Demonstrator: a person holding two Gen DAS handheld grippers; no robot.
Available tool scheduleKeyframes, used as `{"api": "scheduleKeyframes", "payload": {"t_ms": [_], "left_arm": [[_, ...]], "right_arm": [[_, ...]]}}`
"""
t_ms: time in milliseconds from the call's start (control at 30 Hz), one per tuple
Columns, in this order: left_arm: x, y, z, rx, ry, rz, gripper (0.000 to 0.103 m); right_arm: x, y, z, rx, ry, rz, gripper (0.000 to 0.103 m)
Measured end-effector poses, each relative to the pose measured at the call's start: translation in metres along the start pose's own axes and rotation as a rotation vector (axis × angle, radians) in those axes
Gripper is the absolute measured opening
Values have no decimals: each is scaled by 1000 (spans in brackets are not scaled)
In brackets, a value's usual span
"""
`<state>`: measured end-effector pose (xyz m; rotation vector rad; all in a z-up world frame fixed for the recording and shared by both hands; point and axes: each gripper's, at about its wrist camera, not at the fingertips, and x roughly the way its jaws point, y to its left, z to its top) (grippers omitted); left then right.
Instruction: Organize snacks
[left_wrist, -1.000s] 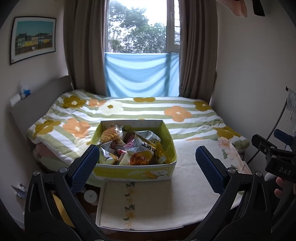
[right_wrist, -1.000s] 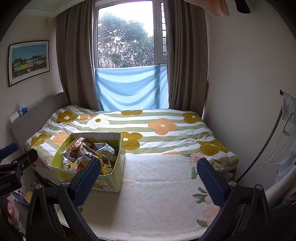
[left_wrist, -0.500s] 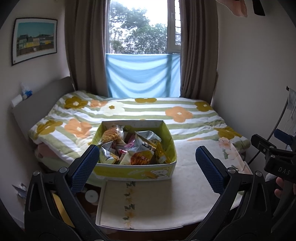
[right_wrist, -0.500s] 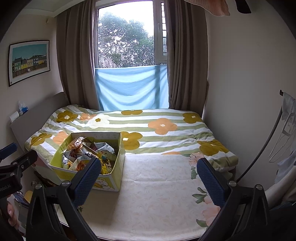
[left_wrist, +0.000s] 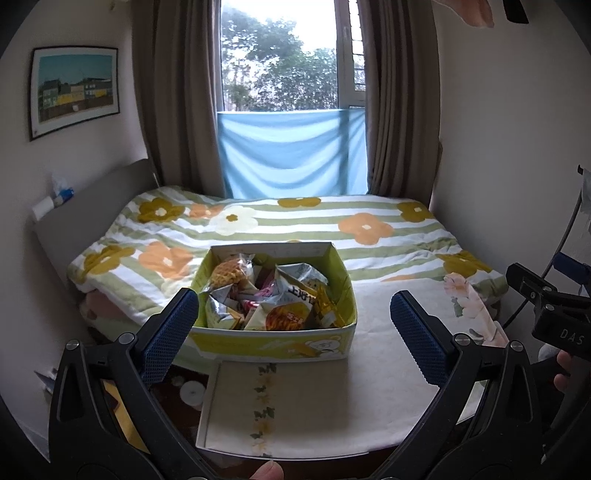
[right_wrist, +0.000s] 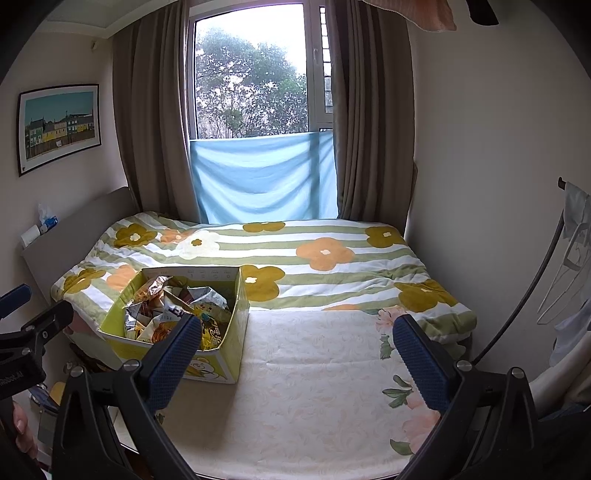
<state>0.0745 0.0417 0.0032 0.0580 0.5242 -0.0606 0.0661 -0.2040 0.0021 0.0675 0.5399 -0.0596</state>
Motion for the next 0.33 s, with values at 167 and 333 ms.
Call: {"api": "scheduleKeyframes", "payload": {"t_ms": [167,333], "left_arm": [[4,-9,0,8,10,19,103],[7,-16,-6,-5,-2,19,103]], "right_arm": [[2,-1,0,0,8,6,103],[11,-6,-1,-12,22,23,103]]}}
